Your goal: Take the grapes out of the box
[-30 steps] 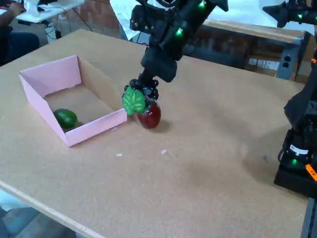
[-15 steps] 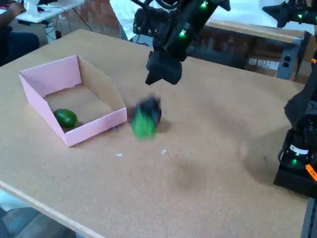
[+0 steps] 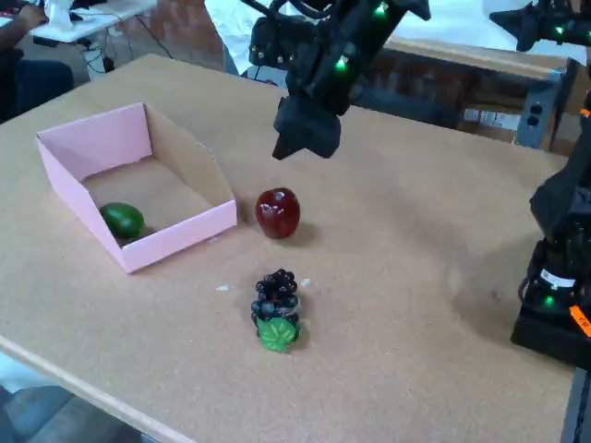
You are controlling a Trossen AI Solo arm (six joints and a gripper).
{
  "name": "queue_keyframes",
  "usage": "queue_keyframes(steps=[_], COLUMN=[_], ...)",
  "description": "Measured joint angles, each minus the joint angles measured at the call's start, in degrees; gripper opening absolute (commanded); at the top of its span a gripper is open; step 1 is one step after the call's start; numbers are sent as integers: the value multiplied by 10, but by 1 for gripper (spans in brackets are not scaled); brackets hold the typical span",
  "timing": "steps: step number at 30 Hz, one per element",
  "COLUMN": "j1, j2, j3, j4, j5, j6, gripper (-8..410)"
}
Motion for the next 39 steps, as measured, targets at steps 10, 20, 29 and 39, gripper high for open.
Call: queue_keyframes(steps=[10, 20, 29, 39], j1=[0, 0, 1, 1], j2=[0, 0, 0, 0], j3=[0, 0, 0, 0], j4=[1, 3, 4, 4], j5=[0, 0, 0, 0], j6=[0, 0, -2, -4], gripper=[93, 77, -3, -1])
